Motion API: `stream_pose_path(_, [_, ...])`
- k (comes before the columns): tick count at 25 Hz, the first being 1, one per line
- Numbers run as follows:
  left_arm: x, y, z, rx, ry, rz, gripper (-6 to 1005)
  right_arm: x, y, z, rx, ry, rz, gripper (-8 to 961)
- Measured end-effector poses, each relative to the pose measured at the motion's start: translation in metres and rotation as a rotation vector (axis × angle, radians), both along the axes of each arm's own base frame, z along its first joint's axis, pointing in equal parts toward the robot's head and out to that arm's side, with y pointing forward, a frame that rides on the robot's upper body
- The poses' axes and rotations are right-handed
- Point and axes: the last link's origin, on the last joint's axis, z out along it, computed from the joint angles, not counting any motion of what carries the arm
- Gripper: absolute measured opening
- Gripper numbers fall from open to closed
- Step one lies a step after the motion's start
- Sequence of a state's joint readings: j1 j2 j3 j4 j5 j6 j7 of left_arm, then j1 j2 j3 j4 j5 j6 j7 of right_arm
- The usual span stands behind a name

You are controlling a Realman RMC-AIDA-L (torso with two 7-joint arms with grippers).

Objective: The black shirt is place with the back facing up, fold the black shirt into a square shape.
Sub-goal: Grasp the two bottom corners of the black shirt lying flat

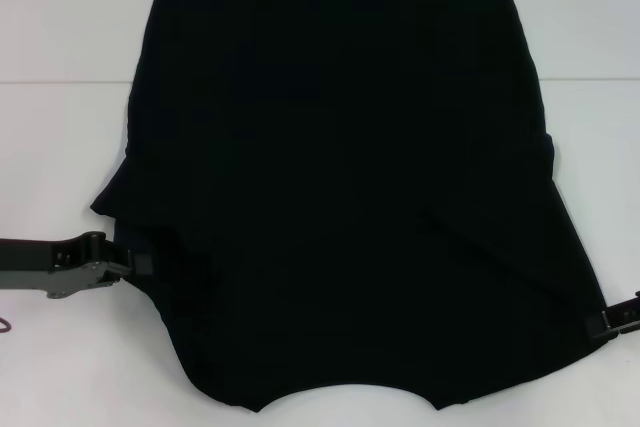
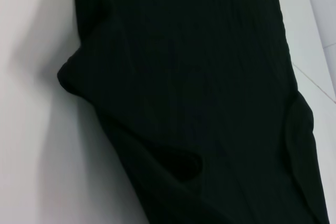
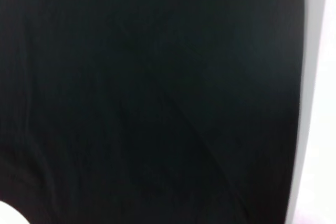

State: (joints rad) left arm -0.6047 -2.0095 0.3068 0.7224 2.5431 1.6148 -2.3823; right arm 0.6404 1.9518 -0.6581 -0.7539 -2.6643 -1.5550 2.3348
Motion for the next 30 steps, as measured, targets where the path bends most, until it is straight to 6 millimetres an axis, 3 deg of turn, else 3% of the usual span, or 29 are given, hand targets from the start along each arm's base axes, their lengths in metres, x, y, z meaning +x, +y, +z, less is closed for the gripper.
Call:
stream_pose_path(9, [0.000,0.000,-0.001,-0.002,-0.003,0.001,54,-0.015,0.008,-0.012,-0.006,0.020,0.033,623])
stream_pose_path(15, [0.000,-0.001,-0.002,-0.003,-0.004,0.003,54,-0.025,0.012,-0.018,-0.015,0.043,0.051,572])
stream_pose_path(25, [0.002,0.000,-0.002,-0.007,-0.007,-0.004,56,-0.022,0.010,-0.012,-0.016,0.049,0.019,486])
stream_pose_path(30, [0.006,0.001,-0.006,-0.025,-0.014,-0.019,56,-0.021,0.010,-0.011,-0.011,0.051,0.014,247])
